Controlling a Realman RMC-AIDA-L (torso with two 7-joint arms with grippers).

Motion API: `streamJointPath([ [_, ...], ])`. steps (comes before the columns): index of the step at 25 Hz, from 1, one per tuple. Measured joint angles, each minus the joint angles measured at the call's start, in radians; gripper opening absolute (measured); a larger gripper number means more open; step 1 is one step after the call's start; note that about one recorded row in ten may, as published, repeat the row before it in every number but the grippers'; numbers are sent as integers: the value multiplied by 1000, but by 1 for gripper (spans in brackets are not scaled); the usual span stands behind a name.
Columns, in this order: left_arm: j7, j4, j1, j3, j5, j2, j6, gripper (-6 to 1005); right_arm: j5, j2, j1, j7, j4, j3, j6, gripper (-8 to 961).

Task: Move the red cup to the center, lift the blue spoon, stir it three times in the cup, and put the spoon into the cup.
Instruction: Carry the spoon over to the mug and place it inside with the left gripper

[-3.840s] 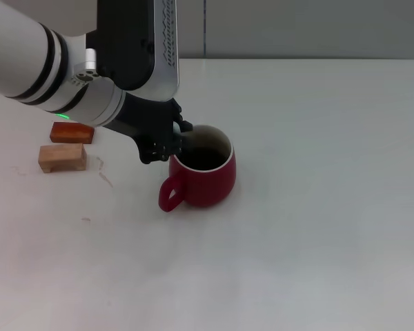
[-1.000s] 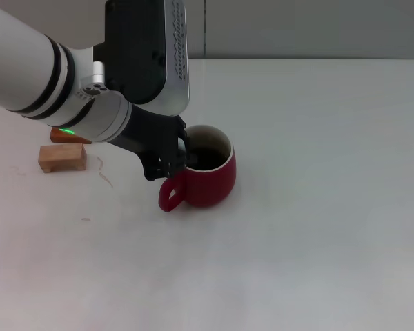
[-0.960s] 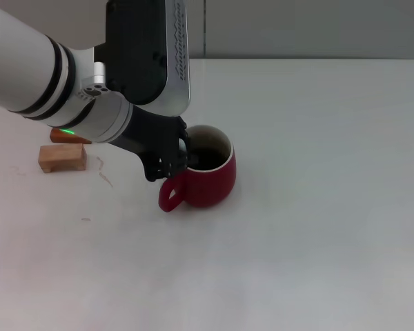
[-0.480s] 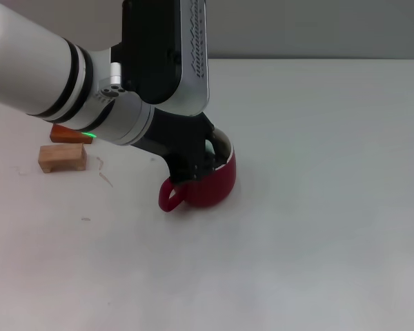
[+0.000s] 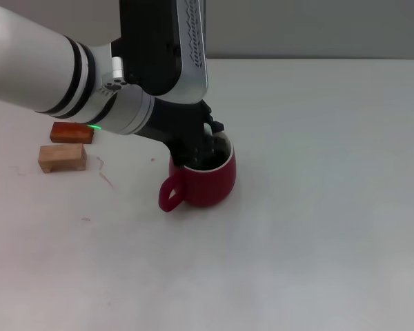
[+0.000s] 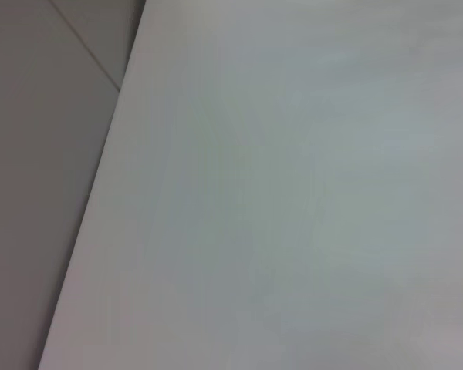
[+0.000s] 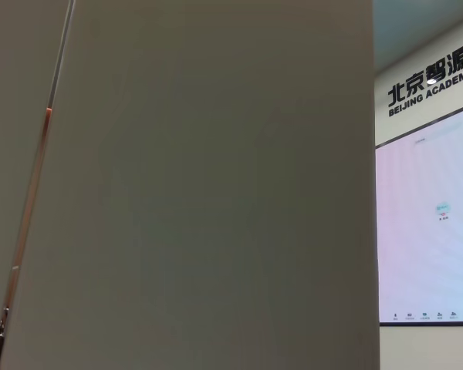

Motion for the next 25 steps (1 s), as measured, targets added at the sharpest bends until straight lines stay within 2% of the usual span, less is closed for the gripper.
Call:
streamJointPath([
  [13, -17, 36, 48, -7, 36, 6, 12, 167, -2, -2, 7, 0, -9, 0, 0, 627],
  [25, -18, 38, 56, -24, 38, 3, 30, 219, -2, -6, 13, -1, -13, 0, 1, 627],
])
